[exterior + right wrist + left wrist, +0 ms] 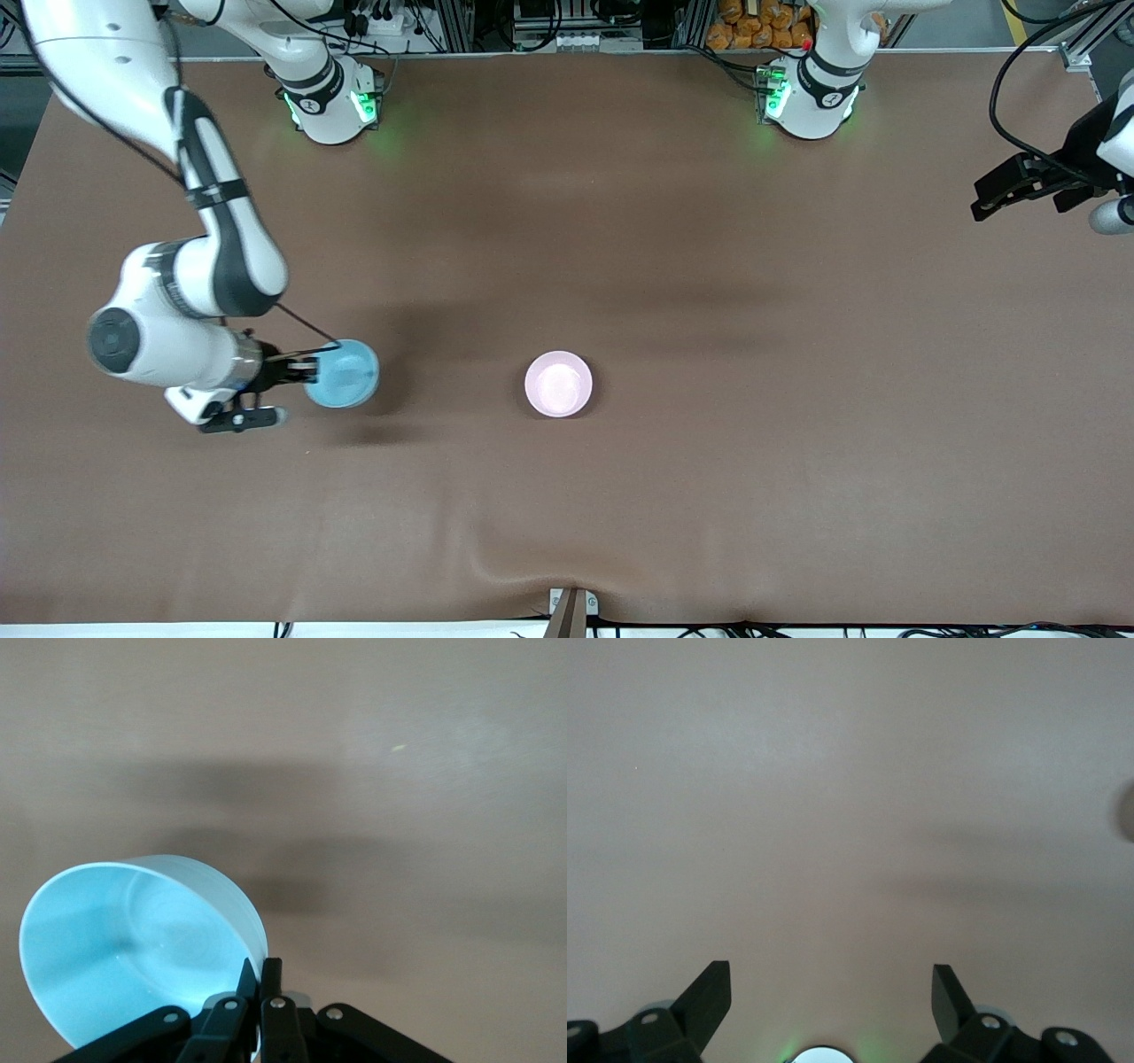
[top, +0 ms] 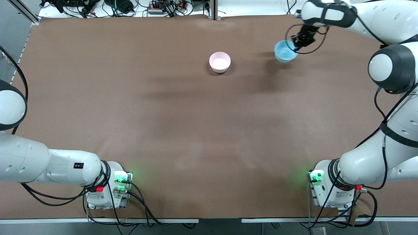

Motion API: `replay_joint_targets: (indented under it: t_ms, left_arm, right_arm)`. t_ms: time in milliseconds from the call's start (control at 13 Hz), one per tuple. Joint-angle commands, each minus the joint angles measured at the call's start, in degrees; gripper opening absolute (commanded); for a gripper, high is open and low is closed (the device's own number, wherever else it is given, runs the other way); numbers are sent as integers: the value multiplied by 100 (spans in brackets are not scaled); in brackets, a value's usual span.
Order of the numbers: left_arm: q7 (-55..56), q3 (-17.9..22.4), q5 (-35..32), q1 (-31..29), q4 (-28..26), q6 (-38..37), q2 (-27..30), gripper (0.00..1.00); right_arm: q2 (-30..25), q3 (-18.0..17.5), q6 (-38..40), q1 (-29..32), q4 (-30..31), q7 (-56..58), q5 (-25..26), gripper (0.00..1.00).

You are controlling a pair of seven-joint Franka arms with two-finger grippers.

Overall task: Stack pink and blue bowls on white bowl
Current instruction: 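Grasp the light blue bowl's rim with the right gripper, then carry the blue bowl with the right gripper over the pink bowl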

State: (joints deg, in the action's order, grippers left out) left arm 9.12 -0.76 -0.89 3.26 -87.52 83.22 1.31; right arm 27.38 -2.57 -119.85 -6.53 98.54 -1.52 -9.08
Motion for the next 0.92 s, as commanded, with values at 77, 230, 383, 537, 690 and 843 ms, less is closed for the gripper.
replay_joint_targets:
  t_ms: [77,230,383,537,690,843]
  left_arm:
    - [29,-74,36,17,32,-77,28,100]
    - [-23,-65,54,-35,-2,-86,28,100]
    - [-51,-47,54,-62,24,-86,28,100]
    - [-59,-47,62,-62,33,-95,45,100]
    - [-68,-56,62,-62,24,-104,63,100]
    - [-68,-21,62,-71,33,-104,80,100]
  right_arm:
    - [-137,64,32,-883,-71,-1461,-313,0]
    - [-75,64,-90,-1043,-124,-1990,-331,0]
    - [-58,55,-117,-1183,-125,-2439,-340,0]
    - [-49,64,-144,-1473,-133,-2992,-340,0]
    - [-31,55,-310,-1571,-133,-3388,-375,0]
    - [-31,64,-320,-1623,-177,-3495,-917,0]
